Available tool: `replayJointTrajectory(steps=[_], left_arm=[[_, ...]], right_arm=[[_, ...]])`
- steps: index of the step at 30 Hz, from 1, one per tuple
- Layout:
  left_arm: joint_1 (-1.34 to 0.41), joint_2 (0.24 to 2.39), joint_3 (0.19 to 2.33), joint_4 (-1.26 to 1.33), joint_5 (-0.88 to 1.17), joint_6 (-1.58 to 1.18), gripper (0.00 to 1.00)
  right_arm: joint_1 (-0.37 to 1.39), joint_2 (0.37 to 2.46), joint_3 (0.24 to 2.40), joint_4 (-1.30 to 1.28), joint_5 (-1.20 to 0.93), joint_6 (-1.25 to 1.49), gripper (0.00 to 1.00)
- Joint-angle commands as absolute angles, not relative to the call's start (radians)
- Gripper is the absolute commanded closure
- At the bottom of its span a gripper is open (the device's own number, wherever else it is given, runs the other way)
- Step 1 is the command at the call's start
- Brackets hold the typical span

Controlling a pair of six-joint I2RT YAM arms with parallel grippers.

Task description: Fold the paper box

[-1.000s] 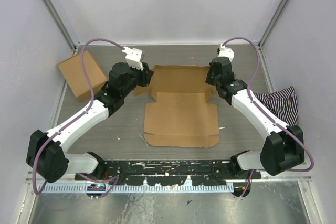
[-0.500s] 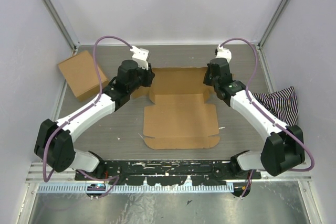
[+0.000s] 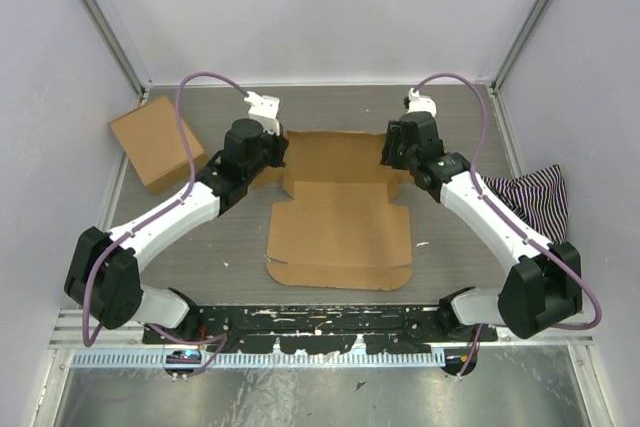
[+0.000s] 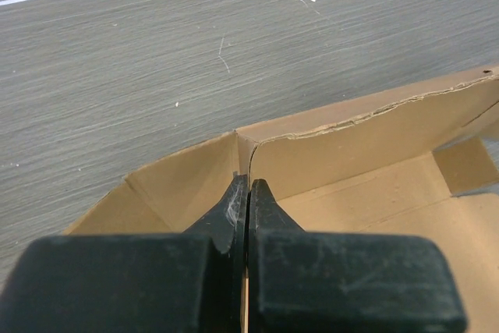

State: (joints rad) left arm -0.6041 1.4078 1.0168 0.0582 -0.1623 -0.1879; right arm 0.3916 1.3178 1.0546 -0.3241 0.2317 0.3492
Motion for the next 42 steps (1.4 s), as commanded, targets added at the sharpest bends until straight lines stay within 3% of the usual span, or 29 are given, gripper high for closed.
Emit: replayJointTrajectory(steps=[1, 8, 18, 25, 37, 42], left_arm=[[-0.608, 1.373, 0.934, 0.144, -0.217, -0.2, 1.0], [-0.619, 1.353, 0.785, 0.336, -0.308, -0.201, 1.0], [-0.621, 1.349, 0.634, 0.576, -0.444, -0.162, 1.0], [-0.62, 1.248, 0.55, 0.669, -0.454, -0.158, 1.0], [-0.62, 1.202, 0.488, 0.767, -0.458, -0.131, 1.0], [-0.62, 1.226, 0.513, 0.718, -0.482, -0.139, 1.0]], right_arm=[[0.399, 1.29, 1.144, -0.42, 0.153, 0.297, 0.46], [0.384, 1.16, 1.183, -0.468, 0.263, 0.273, 0.35], [0.165, 1.157, 1.079, -0.387, 0.426, 0.317, 0.44], [0.033, 1.285, 0.93, -0.173, 0.245, 0.286, 0.46], [0.026, 1.333, 0.727, 0.148, -0.266, 0.239, 0.48], [0.029, 1.339, 0.729, 0.16, -0.404, 0.239, 0.49]])
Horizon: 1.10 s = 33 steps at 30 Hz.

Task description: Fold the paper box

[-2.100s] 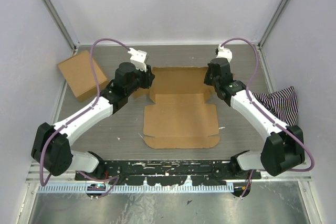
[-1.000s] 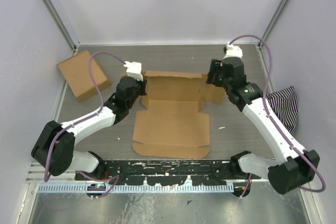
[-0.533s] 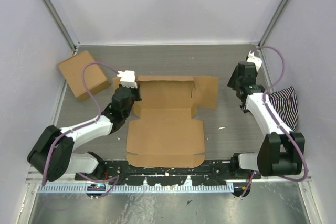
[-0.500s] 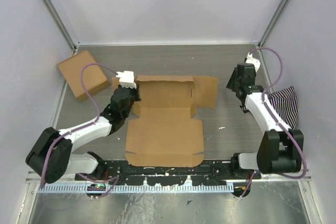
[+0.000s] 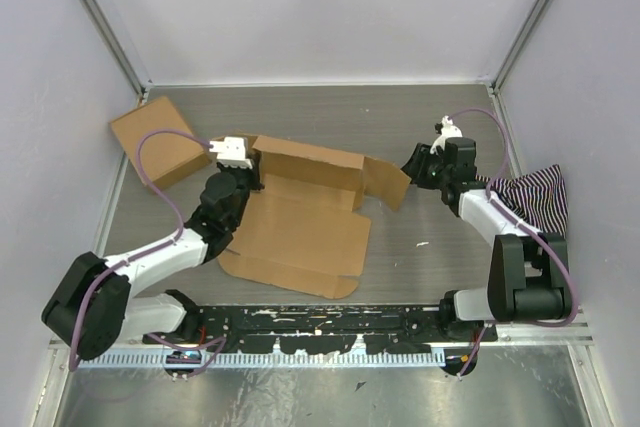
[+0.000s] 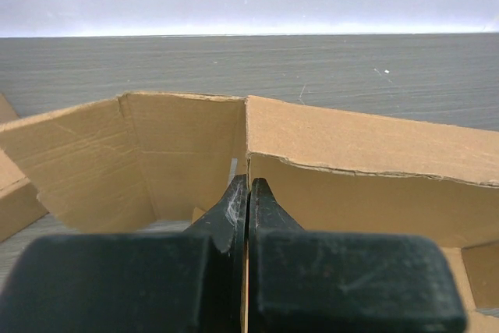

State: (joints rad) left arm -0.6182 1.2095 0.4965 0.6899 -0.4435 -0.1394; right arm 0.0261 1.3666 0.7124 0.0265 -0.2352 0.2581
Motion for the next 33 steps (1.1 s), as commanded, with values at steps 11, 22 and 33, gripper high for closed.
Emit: replayJointTrajectory(steps=[11, 22, 33], left_arm=[[-0.621, 1.337, 0.681, 0.456, -0.54, -0.176, 1.0], [-0.621, 1.336, 0.586, 0.595, -0.511, -0.172, 1.0], [-0.621, 1.396, 0.516, 0.751, -0.505, -0.176, 1.0]], right_arm=[[0.134, 1.213, 0.721, 0.017, -0.315, 0.206, 0.48], [0.188, 1.195, 0.7, 0.012, -0.421, 0.19, 0.4], [0.241, 1.124, 0.618, 0.066, -0.374, 0.183, 0.36]])
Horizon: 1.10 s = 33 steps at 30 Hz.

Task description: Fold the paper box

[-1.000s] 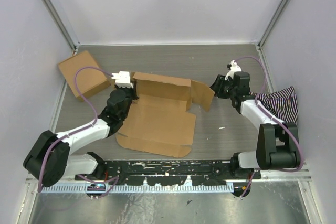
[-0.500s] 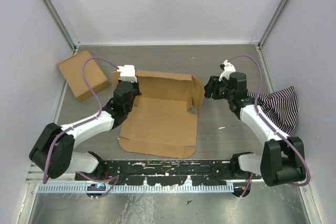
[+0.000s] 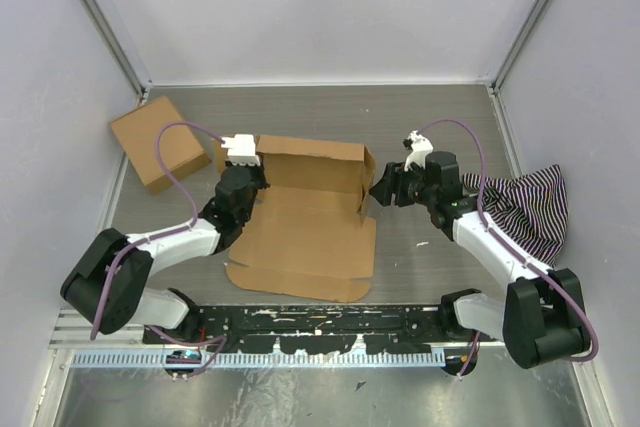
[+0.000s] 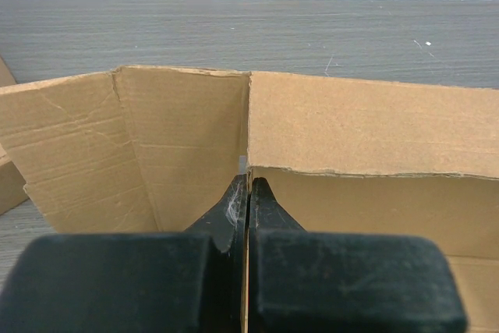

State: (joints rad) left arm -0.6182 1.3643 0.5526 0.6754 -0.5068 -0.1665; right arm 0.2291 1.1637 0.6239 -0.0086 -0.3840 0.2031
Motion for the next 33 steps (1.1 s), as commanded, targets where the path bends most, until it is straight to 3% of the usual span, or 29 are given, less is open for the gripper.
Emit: replayJointTrajectory(steps=[1, 26, 33], left_arm=[[-0.621, 1.402, 0.512, 0.765, -0.503, -0.176, 1.0], [-0.621, 1.395, 0.55, 0.719, -0.461, -0.173, 1.0], [-0.621, 1.392, 0.547, 0.719, -0.456, -0.17, 1.0]], right_arm=[[0.244, 1.121, 0.615, 0.078, -0.374, 0.182, 0.36], [0.396, 1.346, 0.8, 0.168, -0.29, 0.121, 0.36], [0.459, 1.4, 0.821, 0.162, -0.099, 0.159, 0.44]])
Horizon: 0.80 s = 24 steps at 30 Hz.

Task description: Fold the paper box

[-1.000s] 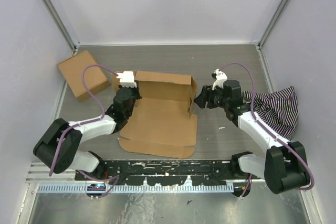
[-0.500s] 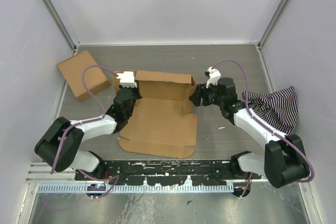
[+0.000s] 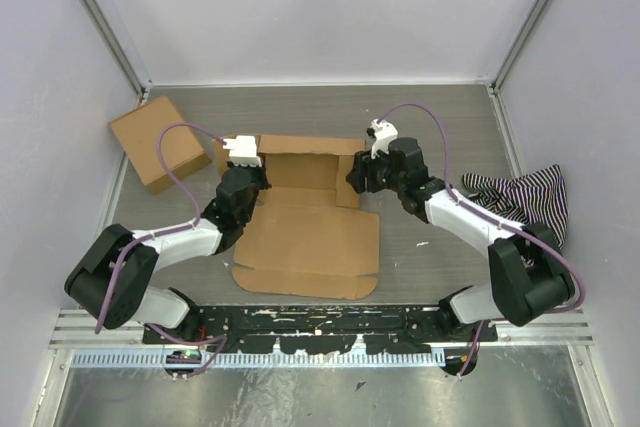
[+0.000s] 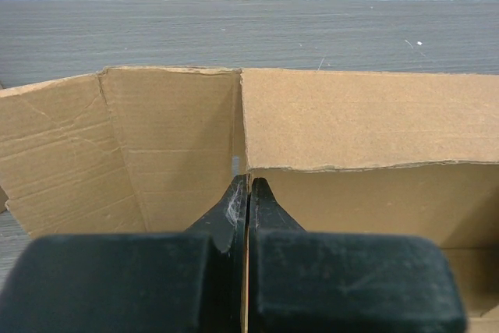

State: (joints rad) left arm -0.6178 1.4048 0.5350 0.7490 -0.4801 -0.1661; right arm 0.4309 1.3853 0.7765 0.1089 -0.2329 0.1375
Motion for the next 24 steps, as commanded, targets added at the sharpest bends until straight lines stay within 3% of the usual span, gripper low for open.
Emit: replayJointTrajectory(steps=[1, 10, 15, 24], left_arm=[[-0.621, 1.392, 0.546, 0.718, -0.456, -0.169, 1.0], [-0.621, 1.359, 0.537, 0.706, -0.459, -0.185, 1.0], [-0.62, 1.315, 0.535, 0.67, -0.461, -0.21, 1.0], [-0.621, 1.212, 0.523, 0.567, -0.503, -0.256, 1.0]], right_arm=[[0.469, 1.403, 0.818, 0.161, -0.06, 0.172, 0.46], [0.577, 1.392, 0.753, 0.226, 0.204, 0.228, 0.67], [0.613, 1.419, 0.76, 0.194, 0.417, 0.314, 0.98], [0.672, 1.578, 0.923, -0.118, 0.874, 0.58, 0.99]])
